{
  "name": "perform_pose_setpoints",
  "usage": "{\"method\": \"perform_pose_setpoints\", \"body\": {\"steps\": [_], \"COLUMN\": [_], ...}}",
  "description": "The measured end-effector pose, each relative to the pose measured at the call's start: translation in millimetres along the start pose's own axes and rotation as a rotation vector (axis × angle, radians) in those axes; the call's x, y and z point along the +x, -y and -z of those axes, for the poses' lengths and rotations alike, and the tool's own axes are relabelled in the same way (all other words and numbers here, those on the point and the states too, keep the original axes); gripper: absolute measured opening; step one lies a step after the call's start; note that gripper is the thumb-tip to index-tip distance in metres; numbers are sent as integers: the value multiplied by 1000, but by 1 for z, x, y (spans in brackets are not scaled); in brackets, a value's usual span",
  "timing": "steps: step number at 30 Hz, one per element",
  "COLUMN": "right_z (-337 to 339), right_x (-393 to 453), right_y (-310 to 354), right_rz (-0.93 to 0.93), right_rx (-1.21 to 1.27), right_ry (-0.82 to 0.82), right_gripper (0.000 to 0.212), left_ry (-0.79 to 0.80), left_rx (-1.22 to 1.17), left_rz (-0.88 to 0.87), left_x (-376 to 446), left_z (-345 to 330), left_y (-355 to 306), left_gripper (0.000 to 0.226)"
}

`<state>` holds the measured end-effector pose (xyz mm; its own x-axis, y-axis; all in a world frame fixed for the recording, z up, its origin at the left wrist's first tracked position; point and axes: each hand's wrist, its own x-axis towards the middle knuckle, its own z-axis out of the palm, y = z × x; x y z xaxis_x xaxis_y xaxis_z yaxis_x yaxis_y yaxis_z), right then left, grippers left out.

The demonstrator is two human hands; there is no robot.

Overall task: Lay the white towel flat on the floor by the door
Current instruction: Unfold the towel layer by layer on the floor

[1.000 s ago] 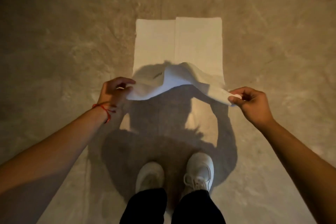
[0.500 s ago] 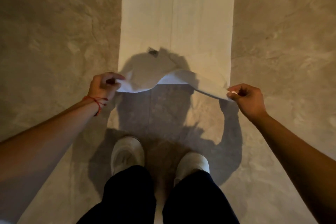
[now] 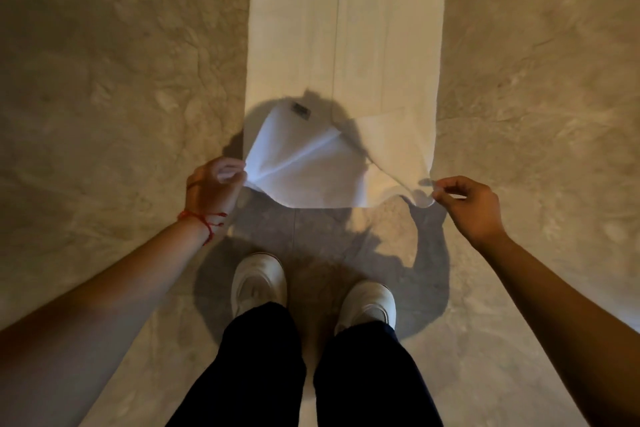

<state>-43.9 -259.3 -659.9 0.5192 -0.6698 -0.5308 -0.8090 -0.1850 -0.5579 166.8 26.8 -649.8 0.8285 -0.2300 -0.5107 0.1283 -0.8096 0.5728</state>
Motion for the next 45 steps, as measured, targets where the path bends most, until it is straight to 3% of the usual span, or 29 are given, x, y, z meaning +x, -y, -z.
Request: {"method": "perform_pose_setpoints", "body": {"steps": [4,9,14,20,24,31,36,39,45], "right_z": [37,95,142,188,215,275,291,285,252], "right_x": [-19,-38,-46,-19,25,83,117,123,138], "right_y": [42,109,181,229,237,262,292,318,349], "right_rz": [140,348,483,609,586,891,978,932,940], "right_rx": [-170,-453,-508,-513,-571,-733,-810,-858,-826], "right_ry": [36,82,31,50,190,458,467,445,500], "right_gripper": [21,29,33,34,40,61,55,36,34], "left_ry": [82,75,-19,-60,-261,-417,-481,-477,-517], "left_rx": [223,336,311,306,279,152,171,160,83], "left_rz": [-278,-399,-460,-328,-237,18,39,94,201], "left_x": [-37,-71,-99,-105,-110,-133,-151,-156,-160], "left_z": [18,44,78,107,107,52,14,5,-7], "left_y": [-43,-109,-168,-192,-229,-302,-335,-342,-337], "left_gripper": [51,44,34,50,50,53,52,56,55]}}
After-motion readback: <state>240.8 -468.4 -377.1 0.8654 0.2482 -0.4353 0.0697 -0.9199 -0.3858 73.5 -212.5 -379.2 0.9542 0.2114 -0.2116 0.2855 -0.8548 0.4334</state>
